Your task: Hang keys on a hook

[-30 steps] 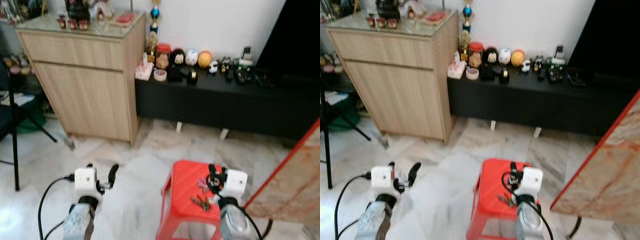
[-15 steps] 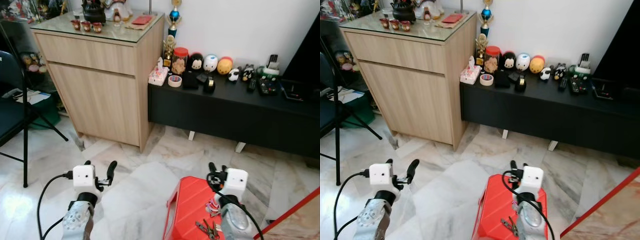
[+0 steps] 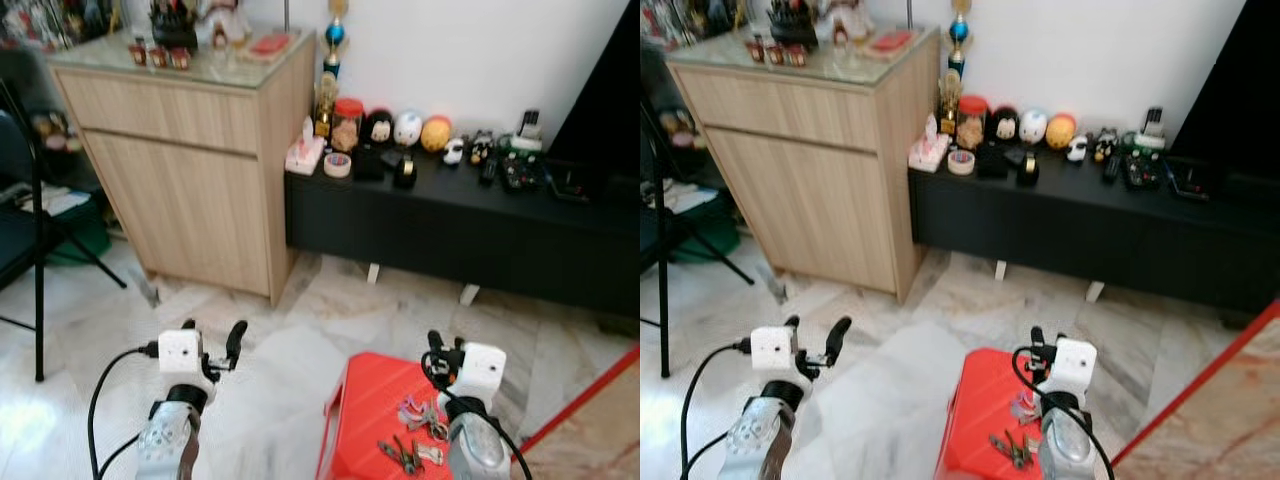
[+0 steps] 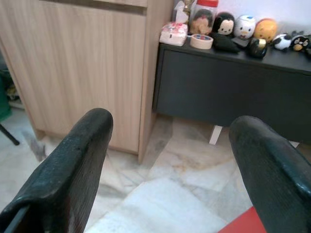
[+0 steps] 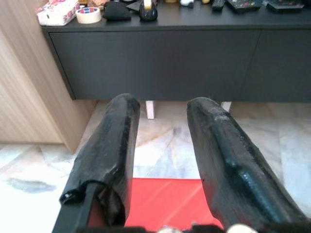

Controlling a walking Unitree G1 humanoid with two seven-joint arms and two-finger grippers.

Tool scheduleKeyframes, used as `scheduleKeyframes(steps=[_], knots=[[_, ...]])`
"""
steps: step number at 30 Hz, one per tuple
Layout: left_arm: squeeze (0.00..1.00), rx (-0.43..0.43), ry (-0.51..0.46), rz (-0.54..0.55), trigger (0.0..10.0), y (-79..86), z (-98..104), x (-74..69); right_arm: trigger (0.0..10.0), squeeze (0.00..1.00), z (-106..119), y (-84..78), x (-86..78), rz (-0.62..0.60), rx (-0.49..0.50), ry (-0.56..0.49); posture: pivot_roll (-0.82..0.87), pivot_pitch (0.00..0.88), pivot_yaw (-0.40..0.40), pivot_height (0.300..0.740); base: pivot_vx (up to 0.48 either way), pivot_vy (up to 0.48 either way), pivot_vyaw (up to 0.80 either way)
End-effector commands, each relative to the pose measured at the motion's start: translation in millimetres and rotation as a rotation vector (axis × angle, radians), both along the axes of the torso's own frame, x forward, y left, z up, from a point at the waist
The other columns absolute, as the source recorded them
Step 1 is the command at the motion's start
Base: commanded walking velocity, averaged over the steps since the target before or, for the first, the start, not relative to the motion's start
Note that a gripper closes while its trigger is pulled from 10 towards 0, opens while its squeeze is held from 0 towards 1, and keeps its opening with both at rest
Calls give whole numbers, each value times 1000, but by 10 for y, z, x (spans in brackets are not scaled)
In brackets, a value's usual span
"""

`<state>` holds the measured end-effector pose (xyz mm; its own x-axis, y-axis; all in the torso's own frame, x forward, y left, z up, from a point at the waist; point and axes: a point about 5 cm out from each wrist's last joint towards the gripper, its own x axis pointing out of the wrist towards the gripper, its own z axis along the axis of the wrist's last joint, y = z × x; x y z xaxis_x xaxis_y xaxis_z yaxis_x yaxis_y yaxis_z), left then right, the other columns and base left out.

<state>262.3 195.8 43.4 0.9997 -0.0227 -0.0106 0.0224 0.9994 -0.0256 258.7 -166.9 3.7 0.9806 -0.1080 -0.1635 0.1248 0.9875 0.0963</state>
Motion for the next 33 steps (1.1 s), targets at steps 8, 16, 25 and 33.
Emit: scheduleKeyframes(steps=[8,16,25,33], knots=[[0,-13,5,6,10000,-1,-6,-37,10000,0,41,4,63,26,-34,4,62,0,-71,740,0,0,0],[0,-18,12,3,10000,-39,-19,-13,10000,0,26,14,77,30,-18,28,63,0,-71,705,0,0,0],[0,-13,17,2,10000,-31,-18,-2,10000,0,32,75,84,67,13,22,60,0,-70,646,0,0,0],[0,-15,16,6,10000,-35,-14,4,10000,0,53,117,89,95,22,7,60,0,-72,646,0,0,0]])
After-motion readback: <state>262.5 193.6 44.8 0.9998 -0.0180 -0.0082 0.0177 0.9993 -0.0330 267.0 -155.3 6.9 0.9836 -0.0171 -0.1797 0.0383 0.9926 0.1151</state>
